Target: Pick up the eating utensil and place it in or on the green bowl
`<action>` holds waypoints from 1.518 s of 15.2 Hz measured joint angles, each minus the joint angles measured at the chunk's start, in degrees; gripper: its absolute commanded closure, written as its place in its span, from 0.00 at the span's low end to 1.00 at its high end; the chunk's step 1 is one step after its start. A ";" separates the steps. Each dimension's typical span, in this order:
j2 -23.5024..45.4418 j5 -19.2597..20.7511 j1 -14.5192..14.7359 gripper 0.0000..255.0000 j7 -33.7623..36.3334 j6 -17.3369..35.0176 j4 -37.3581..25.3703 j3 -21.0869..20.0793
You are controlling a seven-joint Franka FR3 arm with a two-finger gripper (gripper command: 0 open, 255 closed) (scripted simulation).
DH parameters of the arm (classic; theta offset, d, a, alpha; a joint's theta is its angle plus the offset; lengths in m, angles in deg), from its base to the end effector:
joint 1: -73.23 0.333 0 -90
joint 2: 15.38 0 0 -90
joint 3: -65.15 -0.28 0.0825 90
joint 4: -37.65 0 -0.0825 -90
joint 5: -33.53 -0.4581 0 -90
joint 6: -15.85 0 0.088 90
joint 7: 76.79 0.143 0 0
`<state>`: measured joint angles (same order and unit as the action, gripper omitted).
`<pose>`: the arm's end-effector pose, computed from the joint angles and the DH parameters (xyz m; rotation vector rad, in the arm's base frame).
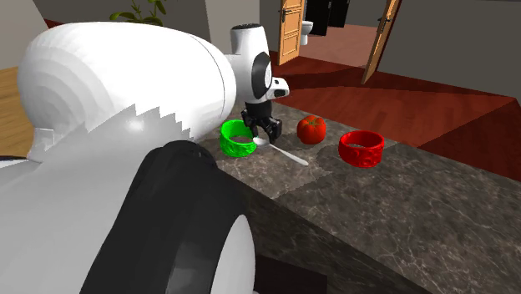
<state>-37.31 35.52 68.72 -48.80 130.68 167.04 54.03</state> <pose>0.5368 0.0586 0.4308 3.0166 -0.5642 0.2256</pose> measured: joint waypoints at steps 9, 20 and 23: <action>8.26 1.31 0.98 1.00 5.58 -3.60 -11.33 -4.05; 31.50 9.81 6.44 1.00 19.45 -10.52 -38.51 -11.27; 38.83 12.90 9.66 1.00 22.66 -13.51 -47.76 -12.07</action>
<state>1.51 48.42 78.38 -26.13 117.17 119.27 41.96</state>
